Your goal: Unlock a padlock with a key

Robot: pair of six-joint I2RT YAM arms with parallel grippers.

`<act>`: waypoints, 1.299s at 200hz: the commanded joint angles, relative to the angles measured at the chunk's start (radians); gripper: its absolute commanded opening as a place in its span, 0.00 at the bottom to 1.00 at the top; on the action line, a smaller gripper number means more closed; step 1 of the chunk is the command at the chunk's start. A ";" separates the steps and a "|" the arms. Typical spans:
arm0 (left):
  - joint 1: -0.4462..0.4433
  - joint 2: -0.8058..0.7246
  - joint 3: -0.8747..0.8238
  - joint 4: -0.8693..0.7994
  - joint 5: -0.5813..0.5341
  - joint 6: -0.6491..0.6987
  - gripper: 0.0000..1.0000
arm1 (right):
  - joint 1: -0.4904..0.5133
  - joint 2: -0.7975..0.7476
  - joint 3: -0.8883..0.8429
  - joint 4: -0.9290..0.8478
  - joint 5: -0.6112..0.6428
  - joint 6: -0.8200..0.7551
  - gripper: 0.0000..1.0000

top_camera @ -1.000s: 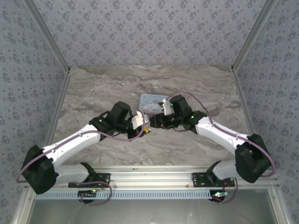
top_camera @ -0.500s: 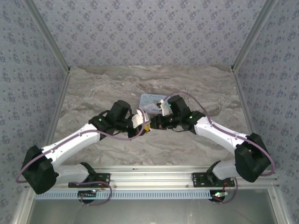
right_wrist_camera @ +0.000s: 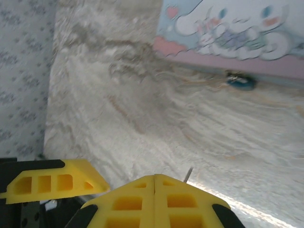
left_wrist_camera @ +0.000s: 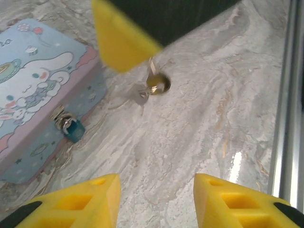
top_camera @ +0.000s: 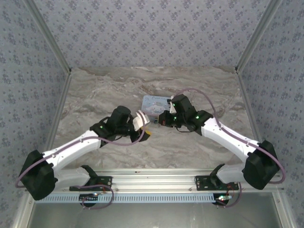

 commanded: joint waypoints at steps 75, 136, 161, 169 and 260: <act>-0.083 -0.073 -0.173 0.653 -0.180 0.037 0.47 | 0.129 -0.091 0.071 -0.118 0.342 0.289 0.00; -0.126 -0.031 -0.130 0.625 -0.178 0.121 0.46 | 0.182 -0.093 0.068 -0.120 0.399 0.373 0.00; -0.136 -0.027 -0.122 0.604 -0.172 0.140 0.46 | 0.191 -0.100 0.058 -0.117 0.404 0.395 0.00; -0.142 -0.026 -0.121 0.597 -0.172 0.148 0.46 | 0.192 -0.104 0.054 -0.114 0.405 0.399 0.00; -0.183 0.047 -0.079 0.549 -0.208 0.210 0.46 | 0.179 -0.166 -0.004 -0.106 0.405 0.437 0.00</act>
